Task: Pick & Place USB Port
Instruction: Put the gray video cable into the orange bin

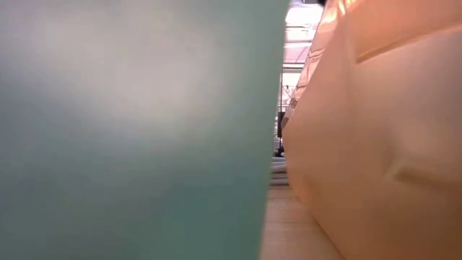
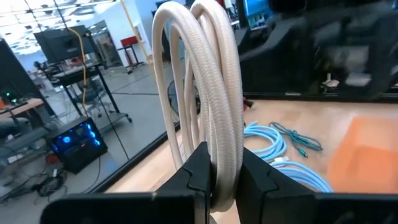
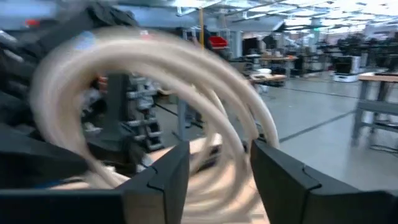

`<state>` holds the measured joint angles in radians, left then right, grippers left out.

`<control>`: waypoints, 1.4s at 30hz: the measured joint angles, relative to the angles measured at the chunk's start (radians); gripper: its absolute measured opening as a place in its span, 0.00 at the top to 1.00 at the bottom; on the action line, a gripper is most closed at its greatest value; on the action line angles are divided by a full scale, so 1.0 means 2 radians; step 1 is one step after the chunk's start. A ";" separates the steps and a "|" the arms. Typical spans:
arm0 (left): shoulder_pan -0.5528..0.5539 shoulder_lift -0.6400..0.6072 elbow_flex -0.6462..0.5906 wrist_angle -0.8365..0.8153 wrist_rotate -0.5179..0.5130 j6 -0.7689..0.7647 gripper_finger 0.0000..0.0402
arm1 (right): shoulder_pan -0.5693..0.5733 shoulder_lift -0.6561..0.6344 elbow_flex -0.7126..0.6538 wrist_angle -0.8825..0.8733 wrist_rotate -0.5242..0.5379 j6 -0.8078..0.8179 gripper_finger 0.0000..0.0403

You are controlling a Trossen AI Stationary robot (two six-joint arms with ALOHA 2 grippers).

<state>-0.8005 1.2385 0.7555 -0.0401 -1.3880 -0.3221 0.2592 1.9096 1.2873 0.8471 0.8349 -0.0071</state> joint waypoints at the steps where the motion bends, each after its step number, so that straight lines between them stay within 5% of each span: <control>1: 0.001 0.000 0.000 0.004 0.000 0.000 0.91 | -0.002 0.003 0.000 0.000 0.003 0.000 0.58; 16: -0.015 0.002 0.000 0.006 -0.021 0.003 0.91 | -0.018 0.024 0.000 0.011 0.012 -0.005 0.37; 33: 0.015 0.020 0.000 0.022 0.033 -0.021 0.91 | -0.018 0.024 0.000 0.023 0.012 -0.002 0.34; 42: 0.036 0.068 0.000 0.136 0.056 0.073 0.91 | -0.019 0.024 0.000 0.022 0.017 -0.002 0.34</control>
<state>-0.7280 1.3735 0.7555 0.2310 -1.2762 -0.1764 0.2214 1.9568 1.2869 0.8919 0.8697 -0.0116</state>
